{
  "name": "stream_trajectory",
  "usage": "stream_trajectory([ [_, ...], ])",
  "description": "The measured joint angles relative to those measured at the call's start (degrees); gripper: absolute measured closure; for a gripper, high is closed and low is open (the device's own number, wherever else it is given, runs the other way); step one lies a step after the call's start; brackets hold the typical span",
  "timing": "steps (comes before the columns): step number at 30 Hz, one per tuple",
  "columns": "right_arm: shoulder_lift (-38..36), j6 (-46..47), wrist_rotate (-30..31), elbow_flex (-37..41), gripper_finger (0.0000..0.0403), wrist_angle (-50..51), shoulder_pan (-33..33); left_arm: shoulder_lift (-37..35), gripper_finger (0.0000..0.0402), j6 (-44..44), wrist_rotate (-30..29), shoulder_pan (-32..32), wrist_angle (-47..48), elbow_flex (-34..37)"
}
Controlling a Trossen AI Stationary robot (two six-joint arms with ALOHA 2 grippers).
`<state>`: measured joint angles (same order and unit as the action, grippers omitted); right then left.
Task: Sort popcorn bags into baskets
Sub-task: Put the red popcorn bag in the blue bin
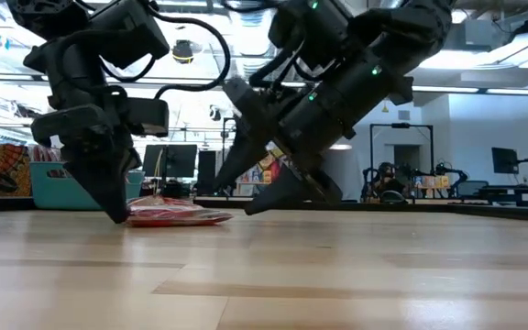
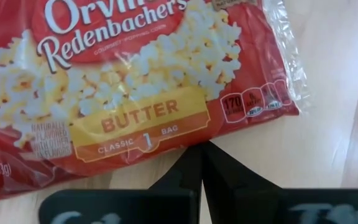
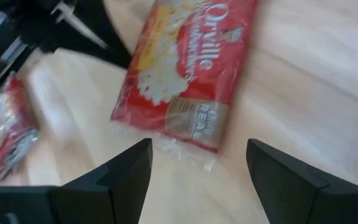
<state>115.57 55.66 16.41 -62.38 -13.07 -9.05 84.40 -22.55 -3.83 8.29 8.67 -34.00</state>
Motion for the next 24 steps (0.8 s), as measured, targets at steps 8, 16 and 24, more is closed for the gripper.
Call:
stream_trajectory([
  [8, 0.00, -1.07, -2.21, 0.14, 0.0122, 0.48, 2.99, 0.00, 0.0401, 0.90, -0.02, 0.00, -0.22, 0.00],
  [16, 5.55, -0.70, -5.48, -0.05, 0.0122, -8.23, 3.88, 0.00, 0.0401, 1.77, -0.99, 0.02, -0.27, 0.00],
  [24, 9.87, -1.38, -7.96, -3.67, 0.0150, -12.58, 2.83, -0.02, 0.0401, 1.03, -1.10, 0.05, -0.17, 0.02],
])
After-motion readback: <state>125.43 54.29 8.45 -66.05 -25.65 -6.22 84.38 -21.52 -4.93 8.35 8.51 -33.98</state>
